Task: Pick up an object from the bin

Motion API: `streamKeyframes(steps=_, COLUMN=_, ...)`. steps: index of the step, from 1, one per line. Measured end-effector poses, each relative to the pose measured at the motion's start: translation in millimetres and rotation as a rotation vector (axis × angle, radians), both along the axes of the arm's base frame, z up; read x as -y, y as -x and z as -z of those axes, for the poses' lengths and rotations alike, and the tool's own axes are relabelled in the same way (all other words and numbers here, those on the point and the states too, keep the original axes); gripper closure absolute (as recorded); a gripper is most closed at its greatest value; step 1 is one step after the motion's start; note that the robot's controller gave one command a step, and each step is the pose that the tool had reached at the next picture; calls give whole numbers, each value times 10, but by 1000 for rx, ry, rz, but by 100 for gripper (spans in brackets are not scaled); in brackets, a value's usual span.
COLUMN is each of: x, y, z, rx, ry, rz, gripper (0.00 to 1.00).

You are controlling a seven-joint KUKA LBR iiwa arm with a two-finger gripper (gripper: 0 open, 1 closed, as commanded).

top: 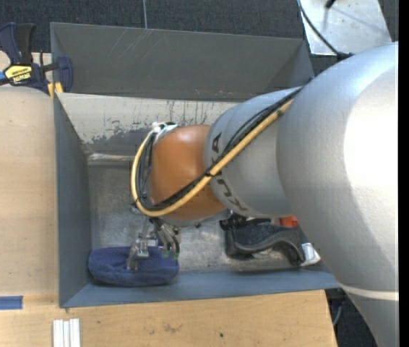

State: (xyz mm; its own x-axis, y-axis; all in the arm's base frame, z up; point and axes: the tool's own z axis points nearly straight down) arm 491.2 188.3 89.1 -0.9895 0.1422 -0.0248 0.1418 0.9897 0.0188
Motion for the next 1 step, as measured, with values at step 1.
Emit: streamKeyframes(steps=1, x=15, y=52, z=34, rx=-22, ry=6, rz=-1, gripper=100)
